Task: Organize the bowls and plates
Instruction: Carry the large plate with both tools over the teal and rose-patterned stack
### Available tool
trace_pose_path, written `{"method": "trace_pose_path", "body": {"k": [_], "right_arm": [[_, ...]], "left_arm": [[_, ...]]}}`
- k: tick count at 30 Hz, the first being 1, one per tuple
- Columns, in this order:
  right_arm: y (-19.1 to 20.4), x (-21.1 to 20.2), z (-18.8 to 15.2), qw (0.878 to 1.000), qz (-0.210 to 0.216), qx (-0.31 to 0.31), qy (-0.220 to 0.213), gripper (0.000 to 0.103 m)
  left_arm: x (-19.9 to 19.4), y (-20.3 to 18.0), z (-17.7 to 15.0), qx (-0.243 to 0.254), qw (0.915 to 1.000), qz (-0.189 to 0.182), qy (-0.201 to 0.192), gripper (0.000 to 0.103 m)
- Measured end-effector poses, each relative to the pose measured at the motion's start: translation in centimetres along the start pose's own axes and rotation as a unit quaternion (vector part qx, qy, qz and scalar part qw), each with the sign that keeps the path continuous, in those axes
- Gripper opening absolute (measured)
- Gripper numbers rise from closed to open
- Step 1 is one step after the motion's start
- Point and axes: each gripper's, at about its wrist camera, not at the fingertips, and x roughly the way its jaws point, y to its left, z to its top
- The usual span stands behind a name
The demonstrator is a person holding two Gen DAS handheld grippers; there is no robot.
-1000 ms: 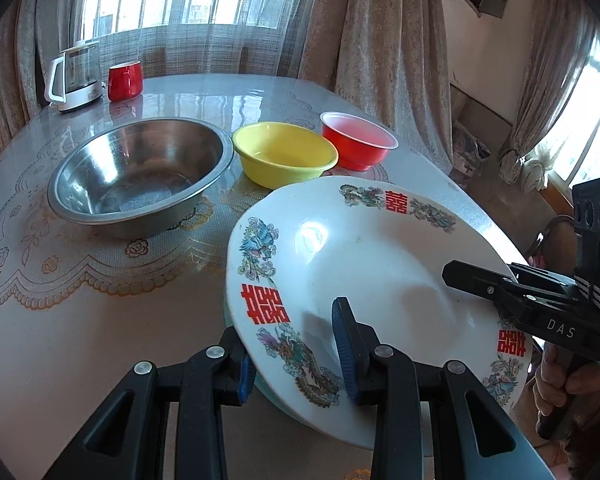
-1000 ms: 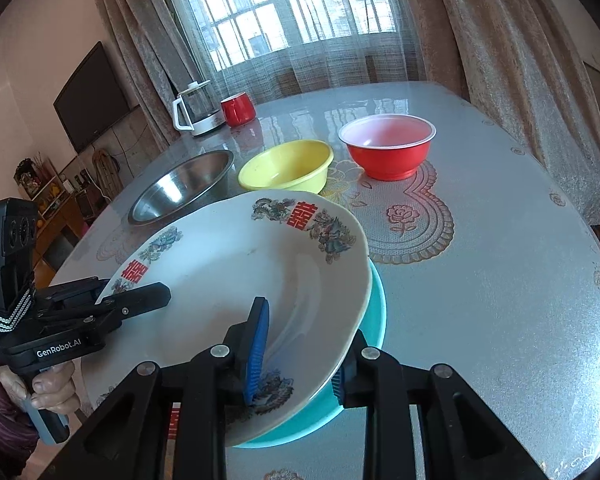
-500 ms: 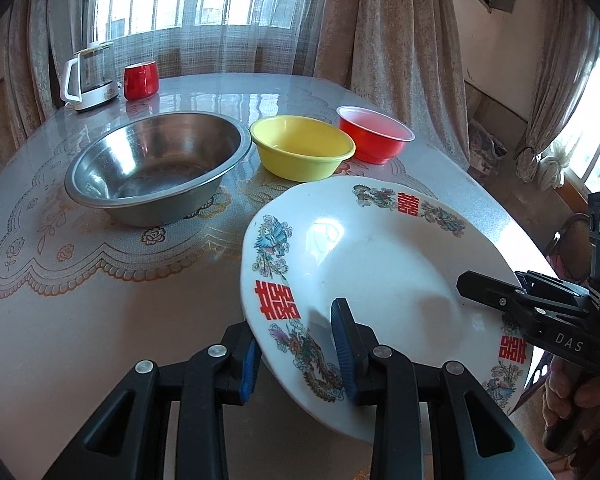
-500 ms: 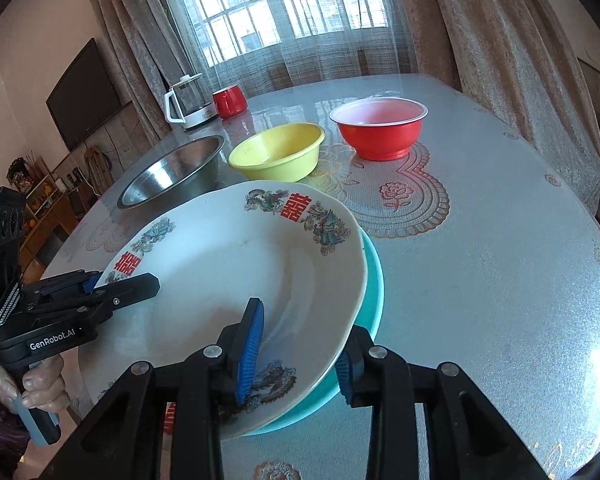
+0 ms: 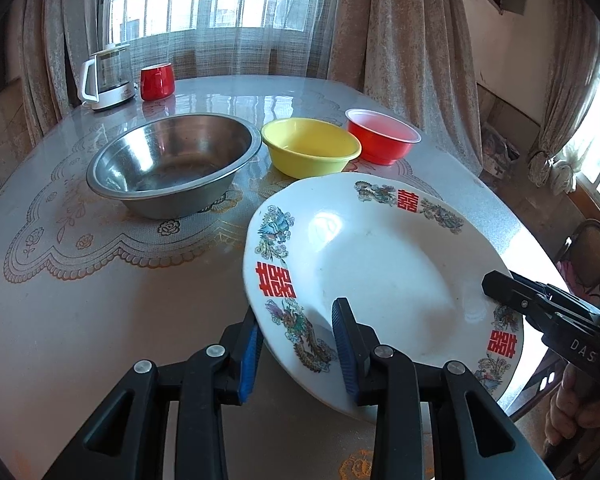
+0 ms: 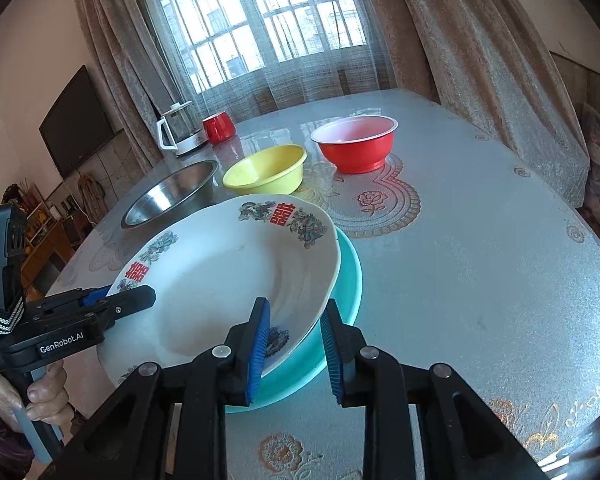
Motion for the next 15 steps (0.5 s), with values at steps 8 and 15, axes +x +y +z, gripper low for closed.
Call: {"method": "trace_pose_path", "body": {"k": [8, 15], "right_arm": [[-0.1, 0.4, -0.6, 1.000, 0.004, 0.018, -0.003, 0.026], [0.2, 0.4, -0.8, 1.000, -0.001, 0.023, -0.009, 0.026]], "left_arm": [[-0.4, -0.8, -0.2, 0.003, 0.9994, 0.034, -0.002, 0.035], [-0.5, -1.3, -0.3, -0.005, 0.9981, 0.062, -0.002, 0.036]]}}
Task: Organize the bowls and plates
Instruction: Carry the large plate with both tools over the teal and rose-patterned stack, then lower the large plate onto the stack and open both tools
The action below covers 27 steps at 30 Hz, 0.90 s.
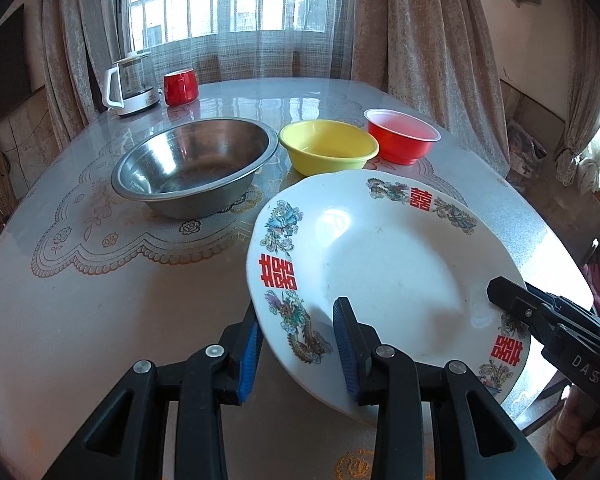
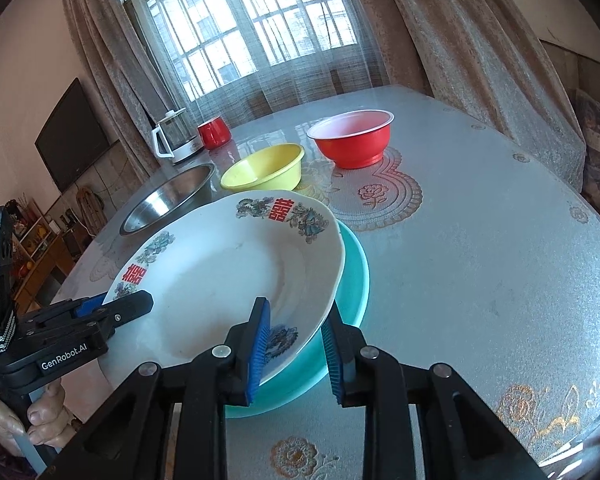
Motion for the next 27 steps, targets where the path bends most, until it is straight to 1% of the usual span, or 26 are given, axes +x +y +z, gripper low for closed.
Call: {"method": "trace_pose_path", "body": {"k": [5, 9, 15, 21, 26, 27], "right_arm": [[0.1, -0.1, 0.0, 1.000, 0.000, 0.002, 0.001, 0.027], [0.1, -0.5, -0.2, 1.000, 0.000, 0.003, -0.001, 0.029], [-0.2, -2.2, -0.1, 1.000, 0.002, 0.026, -0.017, 0.038], [0.0, -5.8, 0.1, 0.997, -0.021, 0.031, -0.067, 0.042], [0.8, -6.7, 0.9, 0.996, -0.038, 0.026, -0.073, 0.044], [1.1, -6.7, 1.0, 0.996, -0.043, 0.027, -0.073, 0.044]], "left_arm": [[0.2, -0.5, 0.0, -0.001, 0.9999, 0.012, 0.003, 0.036], [0.1, -0.3, -0.1, -0.007, 0.9999, 0.007, 0.003, 0.036], [-0.4, -0.2, -0.3, -0.010, 0.9999, 0.001, -0.003, 0.035], [-1.0, 0.2, -0.6, -0.004, 0.9998, -0.014, -0.016, 0.035], [-1.0, 1.3, -0.7, 0.000, 0.9989, -0.036, -0.030, 0.036], [-1.0, 1.7, -0.6, -0.003, 0.9985, -0.043, -0.033, 0.037]]}}
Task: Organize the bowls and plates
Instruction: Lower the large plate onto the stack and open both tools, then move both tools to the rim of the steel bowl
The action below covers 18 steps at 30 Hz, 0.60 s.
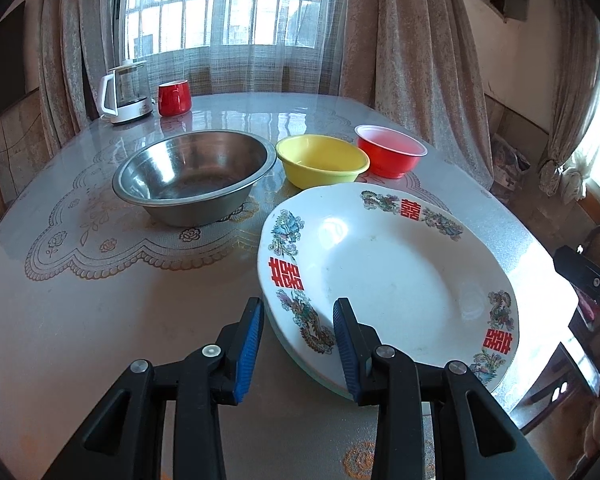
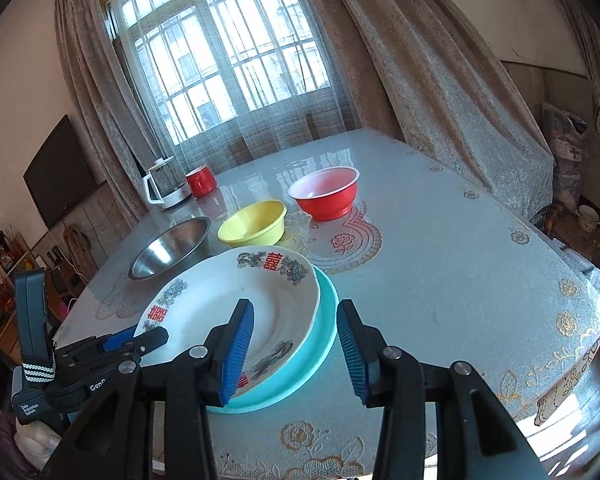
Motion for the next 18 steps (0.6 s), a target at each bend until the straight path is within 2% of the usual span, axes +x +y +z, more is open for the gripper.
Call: {"method": "trace_pose_path", "body": {"k": [1, 5, 7, 9, 14, 18], "right_arm": [[0.2, 0.2, 0.1, 1.000, -0.006, 0.003, 0.003, 0.044], [1.4, 1.1, 0.3, 0.999, -0.041, -0.003, 0.016, 0.044], [2.4, 1.4, 0.8, 0.998, -0.048, -0.015, 0.022, 0.044], [3.7, 1.8, 1.6, 0.998, -0.047, -0.027, 0.019, 0.044], [7.1, 4.9, 2.9, 0.998, 0.018, -0.023, 0.053, 0.044], [9.8, 8.9, 3.1, 0.992, 0.079, -0.010, 0.097, 0.044]], "left_arm": [[0.0, 0.5, 0.1, -0.005, 1.0000, -0.006, 0.000, 0.040], [-1.3, 2.6, 0.4, -0.021, 0.9994, -0.014, -0.023, 0.039], [-1.9, 4.0, 0.6, -0.035, 0.9985, -0.029, -0.031, 0.039], [-2.2, 5.4, 0.6, -0.045, 0.9979, -0.026, -0.039, 0.039], [-1.8, 9.7, 0.1, -0.060, 0.9976, 0.007, -0.032, 0.039], [-1.2, 12.8, 0.5, -0.065, 0.9971, 0.030, -0.028, 0.039]]}}
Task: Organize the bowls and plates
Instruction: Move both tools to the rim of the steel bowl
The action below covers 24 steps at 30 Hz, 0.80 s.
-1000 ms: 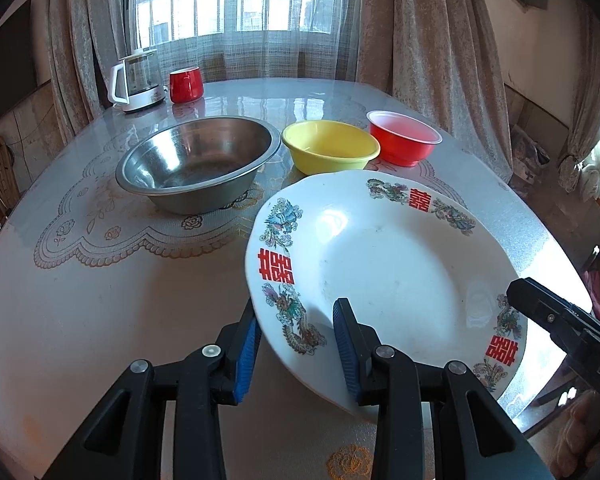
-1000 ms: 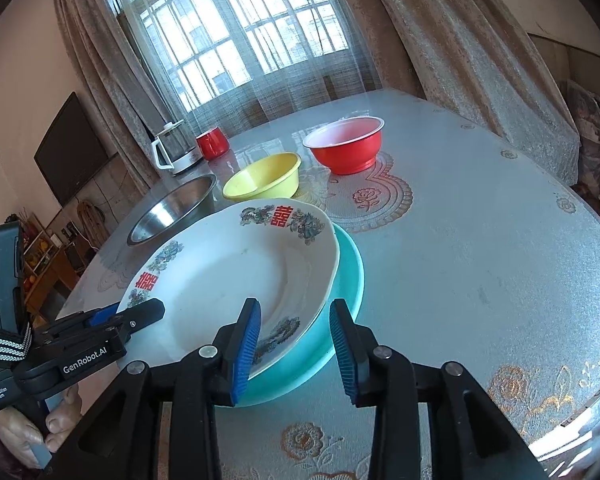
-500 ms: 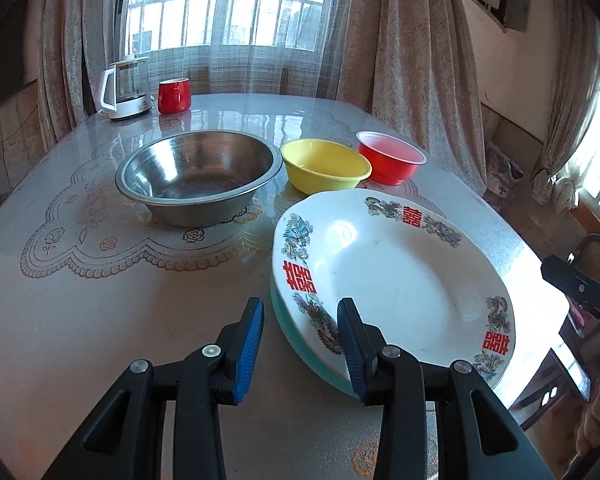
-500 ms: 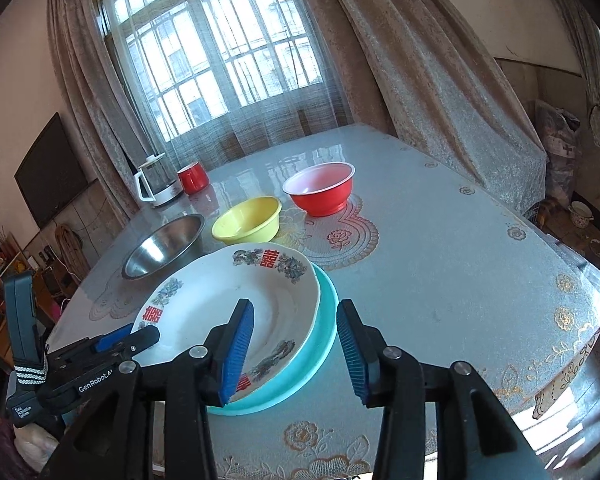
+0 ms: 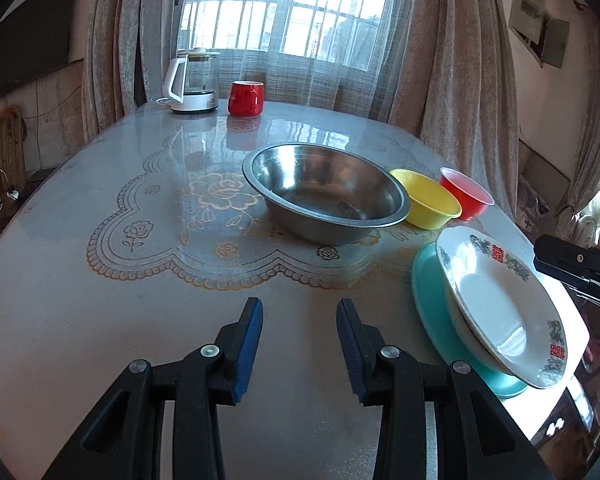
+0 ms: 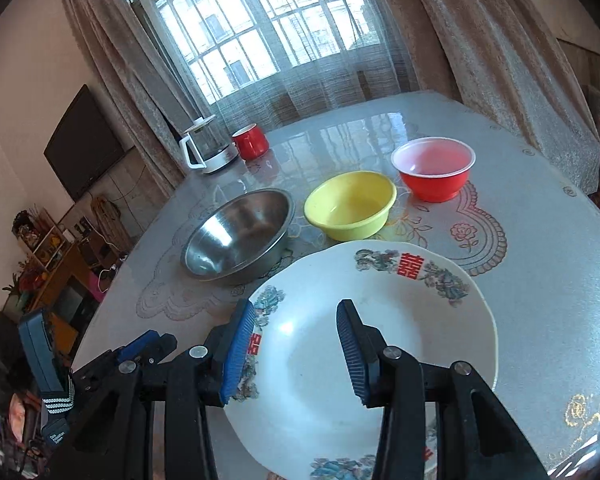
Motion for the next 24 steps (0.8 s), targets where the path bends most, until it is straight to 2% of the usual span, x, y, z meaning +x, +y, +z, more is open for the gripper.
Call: {"method": "trace_pose_path", "body": {"k": [5, 9, 14, 17, 19, 21, 24], "right_arm": [[2.2, 5.3, 3.2, 0.998, 0.039, -0.001, 0.039, 0.044], [2.3, 8.8, 5.0, 0.997, 0.033, 0.017, 0.063, 0.044], [1.0, 9.3, 5.6, 0.996, 0.040, 0.053, 0.064, 0.044], [-0.2, 10.4, 6.5, 0.990, 0.062, 0.096, 0.082, 0.044], [-0.2, 11.2, 7.0, 0.990, 0.049, 0.098, 0.085, 0.044], [-0.1, 11.9, 7.2, 0.990, 0.056, 0.088, 0.091, 0.044], [-0.3, 13.4, 7.2, 0.989, 0.046, 0.090, 0.105, 0.044]], "left_arm": [[1.8, 3.4, 2.9, -0.034, 0.9994, 0.006, 0.003, 0.040], [3.2, 4.6, 4.9, -0.037, 0.9991, 0.019, 0.005, 0.040], [3.8, 5.7, 6.1, -0.033, 0.9987, 0.037, 0.010, 0.040], [4.6, 6.4, 6.9, -0.061, 0.9974, 0.024, 0.029, 0.040], [4.6, 6.7, 7.7, -0.080, 0.9966, 0.008, 0.020, 0.042], [4.8, 6.4, 8.5, -0.075, 0.9970, 0.017, 0.011, 0.044], [5.7, 6.0, 9.5, -0.064, 0.9978, 0.012, 0.014, 0.046]]}}
